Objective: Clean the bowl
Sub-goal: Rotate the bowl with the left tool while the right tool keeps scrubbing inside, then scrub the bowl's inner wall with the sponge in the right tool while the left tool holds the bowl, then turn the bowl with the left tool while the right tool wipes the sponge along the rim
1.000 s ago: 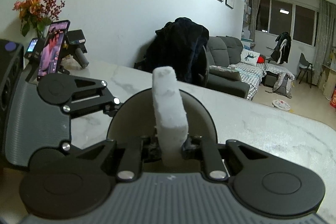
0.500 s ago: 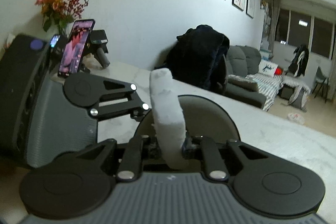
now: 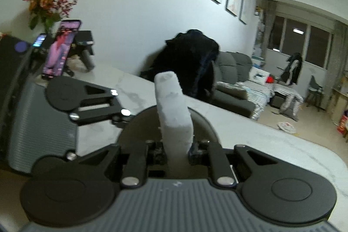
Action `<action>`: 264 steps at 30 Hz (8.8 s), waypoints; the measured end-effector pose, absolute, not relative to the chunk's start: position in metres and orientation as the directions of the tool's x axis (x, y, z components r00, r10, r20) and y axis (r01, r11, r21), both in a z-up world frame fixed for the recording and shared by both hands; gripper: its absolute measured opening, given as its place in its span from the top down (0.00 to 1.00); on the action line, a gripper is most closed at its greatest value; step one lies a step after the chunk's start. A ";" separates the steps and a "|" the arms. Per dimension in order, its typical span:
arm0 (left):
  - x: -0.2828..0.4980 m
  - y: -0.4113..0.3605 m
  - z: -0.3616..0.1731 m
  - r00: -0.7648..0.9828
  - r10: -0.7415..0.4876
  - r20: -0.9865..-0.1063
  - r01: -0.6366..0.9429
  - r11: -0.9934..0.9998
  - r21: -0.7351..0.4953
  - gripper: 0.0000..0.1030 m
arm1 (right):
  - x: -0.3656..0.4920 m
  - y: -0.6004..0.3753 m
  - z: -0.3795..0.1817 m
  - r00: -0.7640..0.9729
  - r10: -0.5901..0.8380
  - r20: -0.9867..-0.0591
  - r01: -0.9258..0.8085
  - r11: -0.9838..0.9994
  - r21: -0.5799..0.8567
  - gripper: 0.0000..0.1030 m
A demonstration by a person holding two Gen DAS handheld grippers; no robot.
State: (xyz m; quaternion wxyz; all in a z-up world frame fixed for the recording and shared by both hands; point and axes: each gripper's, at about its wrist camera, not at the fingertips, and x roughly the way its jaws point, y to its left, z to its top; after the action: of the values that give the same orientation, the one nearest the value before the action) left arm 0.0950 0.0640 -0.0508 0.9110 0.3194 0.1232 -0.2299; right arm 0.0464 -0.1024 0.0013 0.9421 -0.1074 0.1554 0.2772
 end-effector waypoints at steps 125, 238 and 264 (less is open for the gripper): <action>0.036 0.106 -0.020 0.838 -0.166 -0.520 0.325 0.917 0.231 0.69 | -0.025 -0.082 -0.005 0.777 0.461 -0.429 -0.502 0.864 0.019 0.82; 0.040 0.130 0.005 0.799 -0.158 -0.581 0.362 0.897 0.253 0.80 | -0.012 -0.064 -0.019 0.691 0.515 -0.508 -0.519 0.842 0.147 0.83; 0.030 0.164 -0.013 0.759 -0.310 -0.573 0.402 0.915 0.038 0.62 | -0.004 -0.026 0.006 0.756 0.468 -0.458 -0.498 0.865 0.062 0.83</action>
State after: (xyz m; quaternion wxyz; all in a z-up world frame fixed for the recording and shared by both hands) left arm 0.0299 0.1638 -0.0127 0.9344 0.0794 0.2903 -0.1906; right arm -0.0044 -0.0262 0.0056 0.9365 -0.0319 0.2357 0.2578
